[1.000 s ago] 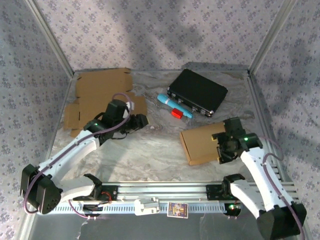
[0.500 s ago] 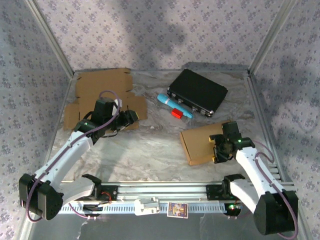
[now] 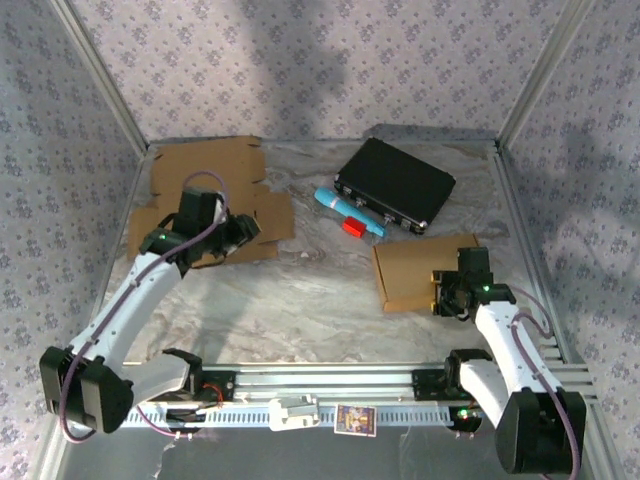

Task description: Fold the paper box

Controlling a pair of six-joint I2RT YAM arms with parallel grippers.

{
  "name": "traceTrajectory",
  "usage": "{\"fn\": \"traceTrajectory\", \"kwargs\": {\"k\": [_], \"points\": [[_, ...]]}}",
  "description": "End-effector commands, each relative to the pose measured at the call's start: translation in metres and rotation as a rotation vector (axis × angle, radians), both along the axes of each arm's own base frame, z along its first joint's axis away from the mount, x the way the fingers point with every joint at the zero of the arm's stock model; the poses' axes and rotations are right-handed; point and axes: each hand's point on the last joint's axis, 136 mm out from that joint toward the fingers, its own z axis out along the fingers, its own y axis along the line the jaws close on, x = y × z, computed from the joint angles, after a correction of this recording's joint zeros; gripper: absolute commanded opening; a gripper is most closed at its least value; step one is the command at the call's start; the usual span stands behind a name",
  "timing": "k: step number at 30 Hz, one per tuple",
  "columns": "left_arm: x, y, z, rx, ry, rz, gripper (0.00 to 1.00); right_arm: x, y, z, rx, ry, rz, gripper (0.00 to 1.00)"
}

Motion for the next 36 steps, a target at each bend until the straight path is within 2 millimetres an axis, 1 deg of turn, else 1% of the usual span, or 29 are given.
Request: {"fn": "traceTrajectory", "kwargs": {"k": [1, 3, 4, 7, 10, 11, 13, 15, 17, 19, 20, 22, 23, 25, 27, 29, 32, 34, 36], "points": [[0.012, 0.043, -0.013, 0.108, 0.082, 0.118, 0.39, 0.005, -0.012, 0.031, -0.097, -0.016, 0.027, 0.65], [0.026, 0.06, -0.024, 0.127, 0.121, 0.161, 0.39, 0.006, -0.012, 0.054, -0.179, 0.005, 0.123, 0.7], [0.033, 0.066, -0.03, 0.129, 0.139, 0.173, 0.39, 0.009, -0.01, 0.062, -0.203, 0.006, 0.167, 0.71], [0.054, 0.091, -0.048, 0.155, 0.193, 0.225, 0.36, 0.023, 0.012, 0.082, -0.258, -0.036, 0.339, 0.72], [0.078, 0.118, -0.068, 0.192, 0.233, 0.258, 0.34, 0.043, 0.049, 0.093, -0.266, -0.116, 0.495, 0.71], [0.085, 0.127, -0.079, 0.207, 0.258, 0.26, 0.34, 0.049, 0.065, 0.097, -0.265, -0.147, 0.552, 0.71], [0.093, 0.144, -0.098, 0.234, 0.312, 0.269, 0.31, 0.06, 0.097, 0.104, -0.238, -0.214, 0.651, 0.71], [0.1, 0.153, -0.121, 0.208, 0.369, 0.283, 0.3, 0.068, 0.127, 0.109, -0.197, -0.259, 0.733, 0.71], [0.1, 0.146, -0.142, 0.159, 0.427, 0.272, 0.28, 0.071, 0.145, 0.108, -0.18, -0.266, 0.791, 0.7], [0.104, 0.128, -0.16, 0.096, 0.456, 0.238, 0.27, 0.071, 0.155, 0.106, -0.174, -0.259, 0.832, 0.7], [0.099, 0.119, -0.168, 0.084, 0.479, 0.22, 0.27, 0.071, 0.158, 0.104, -0.171, -0.253, 0.846, 0.7], [0.088, 0.105, -0.179, 0.077, 0.497, 0.215, 0.27, 0.071, 0.16, 0.102, -0.167, -0.245, 0.852, 0.7], [0.079, 0.097, -0.183, 0.057, 0.503, 0.23, 0.27, 0.076, 0.163, 0.104, -0.165, -0.27, 0.849, 0.7], [0.064, 0.086, -0.188, 0.011, 0.494, 0.28, 0.25, 0.077, 0.163, 0.103, -0.164, -0.27, 0.846, 0.7], [0.048, 0.069, -0.19, -0.052, 0.488, 0.328, 0.23, 0.079, 0.165, 0.1, -0.159, -0.27, 0.852, 0.7], [0.035, 0.05, -0.185, -0.08, 0.472, 0.35, 0.23, 0.08, 0.167, 0.098, -0.162, -0.257, 0.859, 0.7], [0.013, 0.036, -0.172, -0.12, 0.442, 0.453, 0.22, 0.083, 0.175, 0.093, -0.145, -0.255, 0.876, 0.7], [0.002, 0.034, -0.156, -0.135, 0.405, 0.52, 0.2, 0.085, 0.184, 0.087, -0.115, -0.259, 0.89, 0.7], [-0.002, 0.038, -0.138, -0.139, 0.371, 0.551, 0.21, 0.086, 0.194, 0.082, -0.086, -0.255, 0.905, 0.7]]}}
